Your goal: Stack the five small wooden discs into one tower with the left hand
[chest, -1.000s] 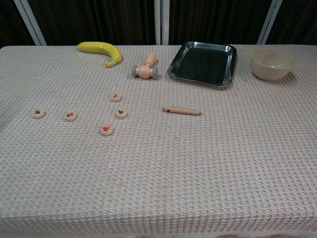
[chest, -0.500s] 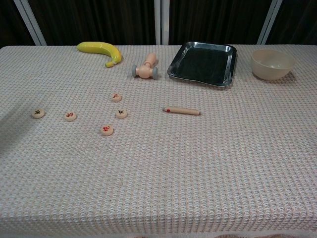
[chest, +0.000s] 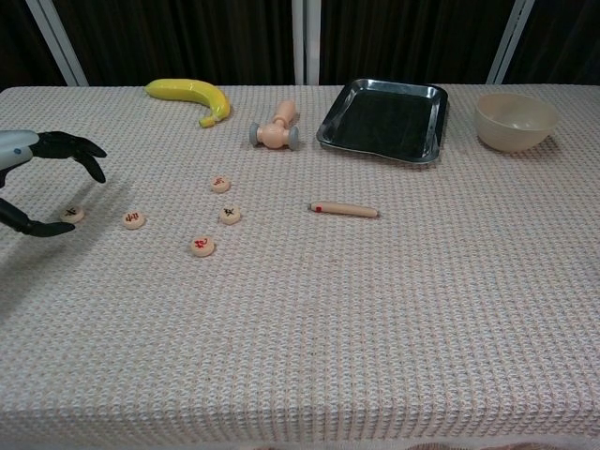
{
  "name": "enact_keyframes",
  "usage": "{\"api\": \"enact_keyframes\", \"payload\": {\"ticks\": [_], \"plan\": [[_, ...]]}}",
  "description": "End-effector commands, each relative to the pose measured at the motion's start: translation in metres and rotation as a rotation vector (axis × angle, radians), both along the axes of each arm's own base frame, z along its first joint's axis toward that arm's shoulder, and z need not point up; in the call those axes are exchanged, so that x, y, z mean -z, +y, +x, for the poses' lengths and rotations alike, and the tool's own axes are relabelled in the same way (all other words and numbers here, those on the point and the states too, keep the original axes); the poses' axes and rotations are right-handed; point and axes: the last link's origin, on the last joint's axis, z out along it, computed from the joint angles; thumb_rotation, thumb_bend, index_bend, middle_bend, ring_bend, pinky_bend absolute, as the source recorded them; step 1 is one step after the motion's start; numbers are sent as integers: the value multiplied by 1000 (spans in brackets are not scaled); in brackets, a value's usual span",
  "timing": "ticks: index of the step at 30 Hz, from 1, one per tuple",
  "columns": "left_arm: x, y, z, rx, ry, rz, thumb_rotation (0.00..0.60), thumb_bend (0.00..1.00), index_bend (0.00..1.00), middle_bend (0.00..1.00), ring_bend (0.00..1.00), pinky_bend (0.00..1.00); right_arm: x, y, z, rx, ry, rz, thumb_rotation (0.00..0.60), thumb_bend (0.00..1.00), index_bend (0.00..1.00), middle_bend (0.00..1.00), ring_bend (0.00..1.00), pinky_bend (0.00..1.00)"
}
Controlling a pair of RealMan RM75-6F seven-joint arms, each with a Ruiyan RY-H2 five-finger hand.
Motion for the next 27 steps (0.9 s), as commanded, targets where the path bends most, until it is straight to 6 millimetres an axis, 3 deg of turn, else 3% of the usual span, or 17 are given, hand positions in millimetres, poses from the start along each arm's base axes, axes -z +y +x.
{"api": "enact_keyframes", "payload": {"ticks": [1,8,27], "plan": [[2,4,-5,-9,43,17,600,258,355,115,0,0,-1,0,-1,2,0,-3,600,112,0,0,0,0],[8,3,-17,-55,50,28,600,259,394,127,0,0,-3,-2,-1,5,-3,-1,600,103,0,0,0,0],[15,10,-25,-71,40,35,600,268,460,142,0,0,-4,-4,-2,14,-1,-3,600,114,0,0,0,0]]}}
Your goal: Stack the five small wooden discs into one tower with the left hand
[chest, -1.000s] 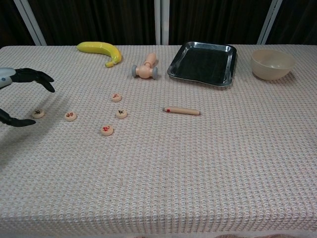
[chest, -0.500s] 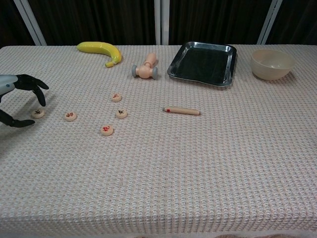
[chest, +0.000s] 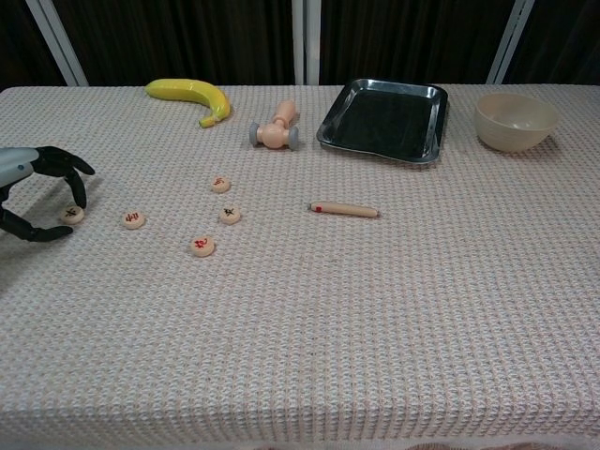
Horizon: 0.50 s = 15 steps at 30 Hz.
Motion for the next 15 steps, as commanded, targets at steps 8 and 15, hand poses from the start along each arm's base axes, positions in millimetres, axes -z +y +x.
{"api": "enact_keyframes", "payload": {"ticks": [8,15], "plan": [[-1,2,-2,-4,-12,9,600,269,516,158,0,0,1,-1,0,8,6,4,600,115,0,0,0,0],[-4,1,13,35,-56,23,600,271,524,167,0,0,1,0,-1,11,7,4,600,111,0,0,0,0]]}}
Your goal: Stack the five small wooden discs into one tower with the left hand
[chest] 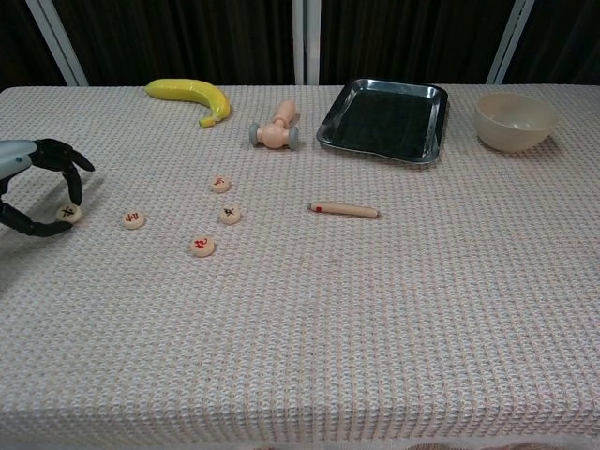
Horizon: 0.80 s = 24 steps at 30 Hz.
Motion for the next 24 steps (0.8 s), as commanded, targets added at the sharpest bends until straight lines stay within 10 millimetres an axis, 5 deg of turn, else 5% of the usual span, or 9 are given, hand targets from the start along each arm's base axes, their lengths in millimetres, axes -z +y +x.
{"api": "enact_keyframes", "payload": {"ticks": [1,10,24], "plan": [[-1,-1,13,27,-30,-7,600,270,521,167,0,0,1,0,0,1,-2,4,600,111,0,0,0,0],[9,0,45,85,-25,-56,600,270,517,167,0,0,2,2,-3,3,-7,4,600,112,0,0,0,0],[21,4,54,93,2,-75,600,270,505,167,0,0,1,1,-9,15,-17,0,600,110,0,0,0,0]]}}
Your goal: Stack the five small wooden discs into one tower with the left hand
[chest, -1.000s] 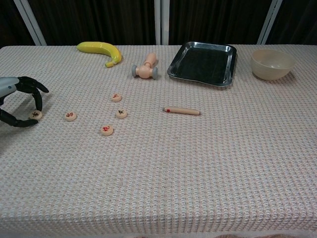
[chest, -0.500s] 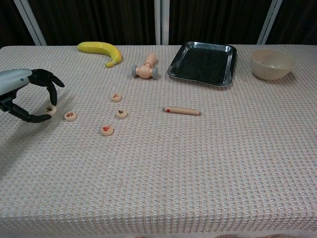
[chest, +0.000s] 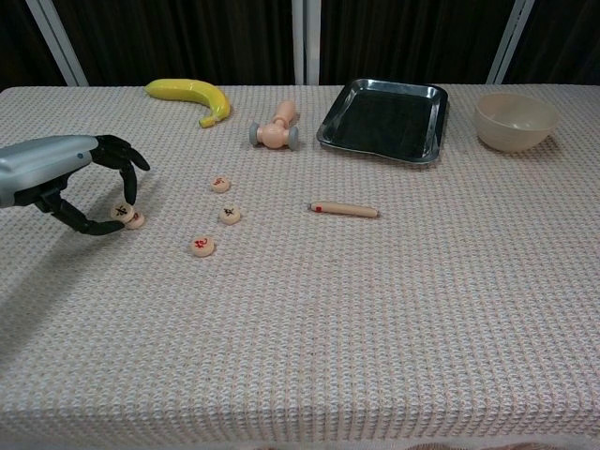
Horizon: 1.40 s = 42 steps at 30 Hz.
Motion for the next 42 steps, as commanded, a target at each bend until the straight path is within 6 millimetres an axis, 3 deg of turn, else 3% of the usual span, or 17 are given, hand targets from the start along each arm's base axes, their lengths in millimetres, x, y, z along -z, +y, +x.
{"api": "enact_keyframes", "payload": {"ticks": [1,27,32,37,42], "plan": [[0,1,1,1,0,0,600,270,504,167,0,0,0,-1,-1,3,-2,1,600,109,0,0,0,0],[1,-1,2,6,3,-7,600,269,426,155,0,0,2,-3,-6,16,-4,9,600,111,0,0,0,0],[-6,-4,-1,16,31,7,600,269,400,146,0,0,2,-3,-6,18,-5,8,600,111,0,0,0,0],[-24,-12,-12,24,95,61,600,301,435,145,0,0,2,-2,-7,19,-5,10,600,109,0,0,0,0],[-30,-20,-21,-15,93,39,600,311,488,147,0,0,4,-3,-7,16,-8,16,600,112,0,0,0,0]]}}
